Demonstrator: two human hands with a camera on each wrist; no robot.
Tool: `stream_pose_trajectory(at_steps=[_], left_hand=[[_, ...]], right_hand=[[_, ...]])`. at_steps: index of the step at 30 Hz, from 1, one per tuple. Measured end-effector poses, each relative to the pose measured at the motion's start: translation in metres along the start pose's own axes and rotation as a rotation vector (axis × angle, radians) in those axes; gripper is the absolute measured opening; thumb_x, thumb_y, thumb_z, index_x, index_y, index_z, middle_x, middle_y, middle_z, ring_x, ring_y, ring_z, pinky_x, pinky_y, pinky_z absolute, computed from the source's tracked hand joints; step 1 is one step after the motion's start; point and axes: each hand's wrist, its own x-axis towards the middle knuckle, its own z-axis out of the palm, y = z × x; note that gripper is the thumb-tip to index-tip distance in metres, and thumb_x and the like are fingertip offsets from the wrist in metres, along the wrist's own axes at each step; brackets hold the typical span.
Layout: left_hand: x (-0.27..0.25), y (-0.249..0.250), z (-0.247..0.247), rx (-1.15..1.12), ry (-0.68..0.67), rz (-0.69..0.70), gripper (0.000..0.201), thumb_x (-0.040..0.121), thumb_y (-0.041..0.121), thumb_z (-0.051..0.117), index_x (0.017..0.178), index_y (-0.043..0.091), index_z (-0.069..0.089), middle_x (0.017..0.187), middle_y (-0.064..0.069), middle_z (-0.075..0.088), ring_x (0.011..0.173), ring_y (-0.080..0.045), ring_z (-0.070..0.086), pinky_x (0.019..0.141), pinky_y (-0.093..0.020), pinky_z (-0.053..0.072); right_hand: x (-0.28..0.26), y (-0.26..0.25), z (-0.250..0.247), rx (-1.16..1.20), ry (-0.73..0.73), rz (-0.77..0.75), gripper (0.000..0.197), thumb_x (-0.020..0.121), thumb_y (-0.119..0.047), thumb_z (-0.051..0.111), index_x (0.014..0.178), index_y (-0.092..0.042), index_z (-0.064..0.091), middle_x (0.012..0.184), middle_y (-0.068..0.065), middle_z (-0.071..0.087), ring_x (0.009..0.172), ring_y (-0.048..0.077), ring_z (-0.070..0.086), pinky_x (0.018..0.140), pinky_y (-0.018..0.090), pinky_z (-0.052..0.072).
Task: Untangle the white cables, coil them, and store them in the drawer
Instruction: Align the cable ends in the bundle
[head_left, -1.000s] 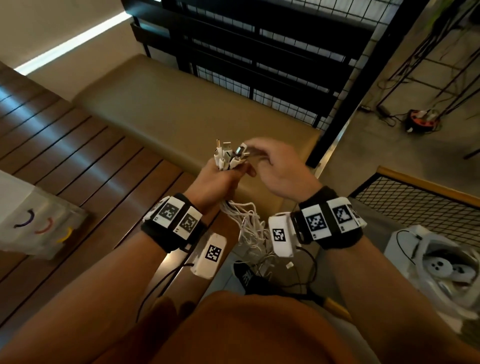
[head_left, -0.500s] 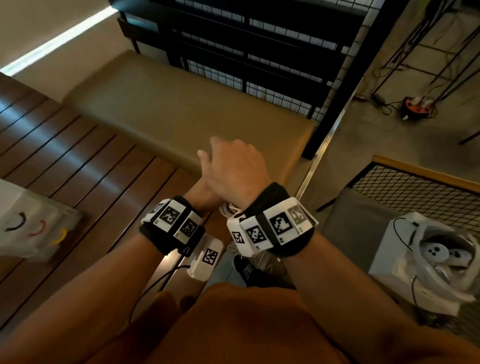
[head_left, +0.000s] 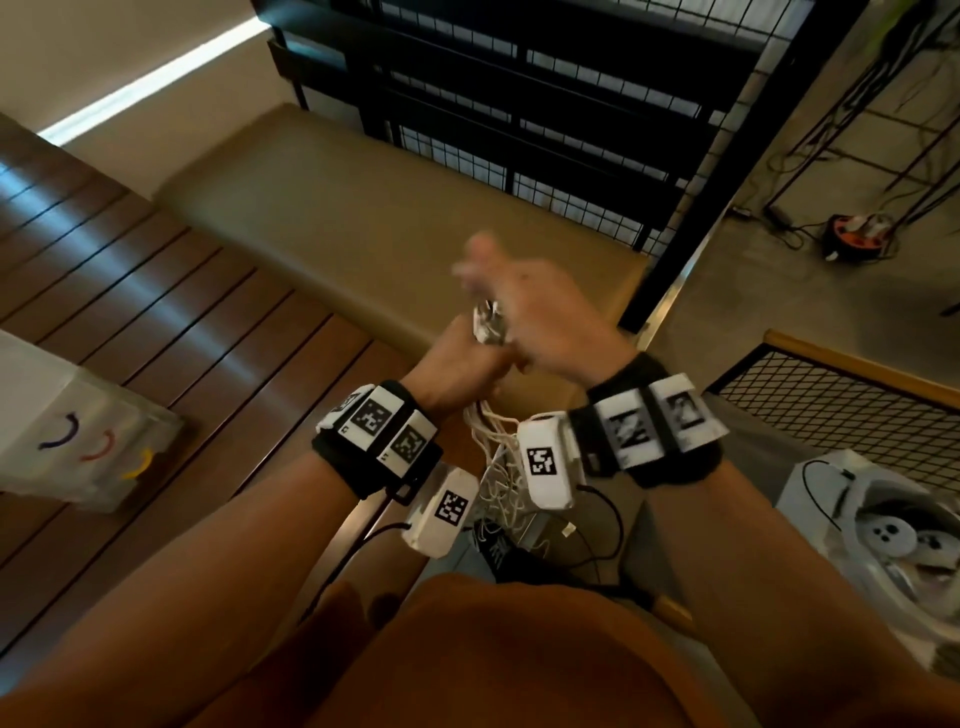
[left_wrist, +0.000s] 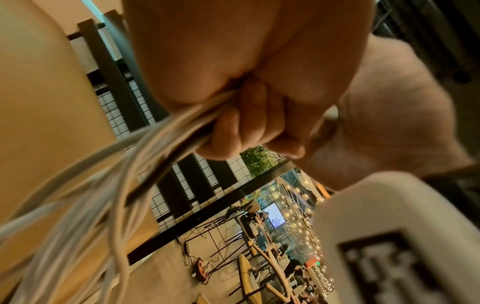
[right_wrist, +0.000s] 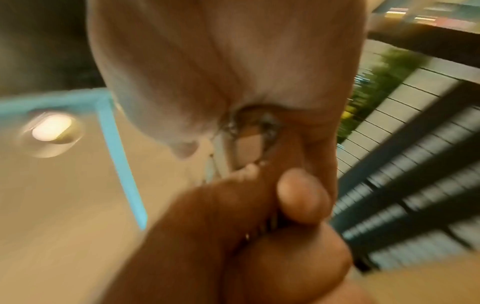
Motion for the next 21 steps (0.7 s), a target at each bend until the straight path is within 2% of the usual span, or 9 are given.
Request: stream_pose_trajectory(at_steps=[2,4,6,7,9,11,13,18,21], left_hand=[[-0.002,0.014,0.002,-0.164,-0.017,-0.015,0.011,0.086,0.007,0.055,0.078,0.014,0.052,0.057,0.004,0.047,0.037,-0.002,0.037,0.038,-0.016,0.031],[-0.002,0.024,0.002,-0.315,0.008,-0.003,0.023,0.095,0.014,0.052,0.071,0.015,0.053,0.055,0.004,0.051,0.046,-0.009,0.047,0.047,-0.022,0.044],[0.001,0.028,-0.001,-0.386,0.067,-0.018,0.030,0.096,0.023,0.052,0.068,0.016,0.056,0.059,0.003,0.056,0.061,-0.013,0.056,0.064,-0.030,0.051],[0.002,0.029,-0.005,-0.422,0.086,-0.014,0.031,0.097,0.025,0.050,0.068,0.016,0.055,0.056,0.004,0.052,0.057,-0.011,0.052,0.061,-0.028,0.048],[0.006,0.031,-0.017,-0.505,0.140,0.019,0.035,0.100,0.028,0.047,0.067,0.017,0.054,0.051,0.006,0.038,0.045,-0.007,0.035,0.051,-0.025,0.033],[0.012,0.029,-0.037,-0.565,0.257,0.006,0.036,0.098,0.033,0.049,0.066,0.018,0.058,0.055,0.006,0.034,0.042,-0.006,0.029,0.051,-0.025,0.031],[0.016,0.023,-0.052,-0.554,0.320,-0.036,0.030,0.096,0.036,0.053,0.074,0.016,0.058,0.051,0.007,0.034,0.041,-0.006,0.031,0.050,-0.024,0.033],[0.015,0.005,-0.055,-0.454,0.349,-0.107,0.016,0.098,0.031,0.052,0.097,0.020,0.063,0.047,0.010,0.027,0.039,-0.006,0.026,0.042,-0.020,0.029],[0.009,0.001,-0.051,-0.470,0.301,-0.110,0.011,0.098,0.029,0.052,0.106,0.029,0.060,0.048,0.010,0.027,0.040,-0.005,0.026,0.042,-0.020,0.027]], right_hand=[[0.008,0.011,-0.005,0.402,-0.001,0.079,0.070,0.097,-0.063,0.010,0.124,-0.025,0.063,0.119,0.003,0.066,0.109,0.015,0.062,0.092,0.033,0.048],[0.012,0.026,0.000,0.582,-0.078,0.121,0.075,0.091,-0.073,0.010,0.125,-0.031,0.062,0.119,0.006,0.067,0.113,0.023,0.062,0.096,0.047,0.048],[0.010,0.043,0.021,0.615,-0.188,0.199,0.077,0.082,-0.083,0.019,0.122,-0.034,0.063,0.121,0.008,0.066,0.115,0.027,0.062,0.097,0.049,0.047],[0.008,0.052,0.030,0.572,-0.214,0.241,0.080,0.076,-0.088,0.022,0.116,-0.034,0.066,0.120,0.010,0.067,0.112,0.025,0.063,0.096,0.046,0.049],[0.003,0.065,0.038,0.298,-0.219,0.299,0.079,0.079,-0.086,0.020,0.086,-0.028,0.073,0.092,0.010,0.071,0.078,0.010,0.068,0.076,0.030,0.054],[-0.004,0.076,0.039,0.092,-0.250,0.296,0.076,0.096,-0.065,0.015,0.058,-0.018,0.061,0.051,-0.003,0.057,0.040,0.002,0.049,0.052,0.024,0.044],[-0.013,0.089,0.045,0.038,-0.271,0.279,0.069,0.102,-0.051,0.015,0.057,-0.016,0.053,0.039,-0.009,0.044,0.035,0.000,0.040,0.049,0.020,0.033],[-0.009,0.106,0.053,0.037,-0.432,0.342,0.060,0.103,-0.047,0.028,0.076,-0.008,0.064,0.051,-0.006,0.054,0.042,0.008,0.047,0.049,0.027,0.039],[-0.006,0.084,0.053,0.351,-0.420,0.365,0.047,0.100,-0.046,0.040,0.096,-0.008,0.067,0.083,0.010,0.068,0.072,0.019,0.065,0.071,0.028,0.053]])
